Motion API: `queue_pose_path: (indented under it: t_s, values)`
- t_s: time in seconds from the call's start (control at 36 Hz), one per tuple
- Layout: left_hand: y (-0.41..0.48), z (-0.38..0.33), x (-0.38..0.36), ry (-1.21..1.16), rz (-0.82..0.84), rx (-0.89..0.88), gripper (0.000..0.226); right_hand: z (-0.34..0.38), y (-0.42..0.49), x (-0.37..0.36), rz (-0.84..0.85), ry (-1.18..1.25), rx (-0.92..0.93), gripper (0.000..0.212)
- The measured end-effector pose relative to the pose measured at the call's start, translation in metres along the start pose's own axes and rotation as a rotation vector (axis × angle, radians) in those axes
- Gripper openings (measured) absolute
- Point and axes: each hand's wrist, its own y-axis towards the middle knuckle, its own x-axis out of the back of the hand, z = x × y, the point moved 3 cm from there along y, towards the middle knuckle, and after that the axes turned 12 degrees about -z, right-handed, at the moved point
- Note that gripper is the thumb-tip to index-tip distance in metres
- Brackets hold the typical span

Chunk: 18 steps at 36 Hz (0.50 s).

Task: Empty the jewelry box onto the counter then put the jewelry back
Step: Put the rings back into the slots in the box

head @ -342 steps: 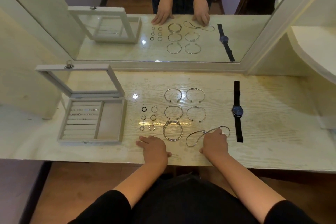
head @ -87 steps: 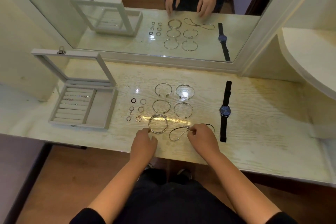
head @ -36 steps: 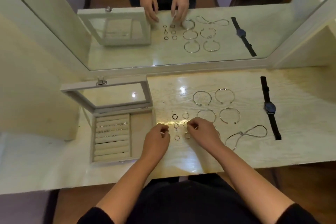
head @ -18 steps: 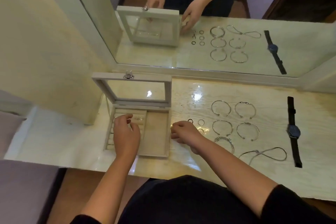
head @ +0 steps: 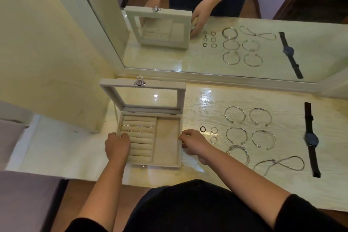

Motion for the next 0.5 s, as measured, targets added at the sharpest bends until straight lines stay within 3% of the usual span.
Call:
queue_pose_path:
  t_s: [0.28, 0.5]
  values:
    - [0.001, -0.008, -0.002, 0.049, 0.019, -0.057, 0.038, 0.004, 0.008, 0.005, -0.057, 0.036, 0.038, 0.034]
    - [-0.009, -0.018, -0.006, 0.039, 0.082, -0.133, 0.047, -0.001, 0.013, 0.015, -0.084, -0.018, 0.129, 0.048]
